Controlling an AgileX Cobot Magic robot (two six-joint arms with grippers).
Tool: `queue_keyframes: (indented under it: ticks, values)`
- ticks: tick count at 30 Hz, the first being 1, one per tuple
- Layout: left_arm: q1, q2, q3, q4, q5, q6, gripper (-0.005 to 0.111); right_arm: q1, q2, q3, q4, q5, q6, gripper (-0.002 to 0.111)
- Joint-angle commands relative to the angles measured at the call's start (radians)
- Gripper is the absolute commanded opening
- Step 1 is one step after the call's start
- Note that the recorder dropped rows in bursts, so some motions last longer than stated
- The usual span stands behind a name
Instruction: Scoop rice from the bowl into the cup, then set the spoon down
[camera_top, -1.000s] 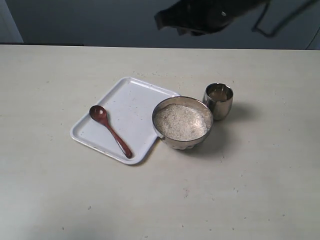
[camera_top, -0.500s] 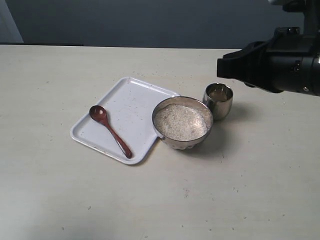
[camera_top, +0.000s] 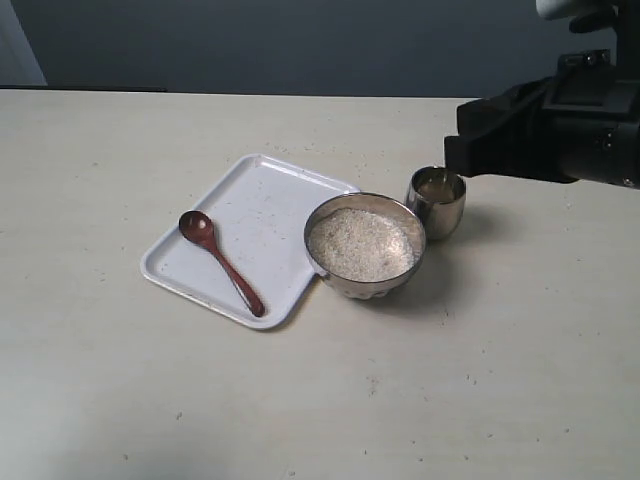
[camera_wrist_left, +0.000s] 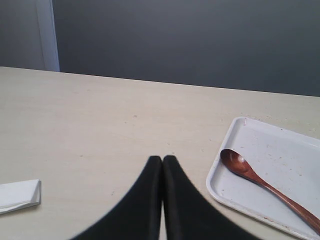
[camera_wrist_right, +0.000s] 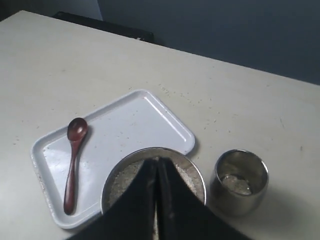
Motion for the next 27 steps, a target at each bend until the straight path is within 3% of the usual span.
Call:
queue_keyframes:
  ticks: [1, 14, 18, 27]
  values:
    - [-0.001, -0.005, -0.004, 0.002, -0.002, -0.005, 0.001, -0.038, -0.032, 0.014, -0.052, -0.030, -0.008, 0.000]
    - [-0.001, -0.005, -0.004, 0.002, -0.002, -0.005, 0.001, -0.392, -0.482, 0.337, -0.050, -0.025, 0.009, 0.000]
    - [-0.001, -0.005, -0.004, 0.002, -0.002, -0.005, 0.001, -0.533, -0.731, 0.476, -0.019, -0.021, 0.009, 0.000]
    - [-0.001, -0.005, -0.004, 0.002, -0.002, -0.005, 0.001, -0.557, -0.976, 0.626, -0.017, 0.018, 0.009, 0.000]
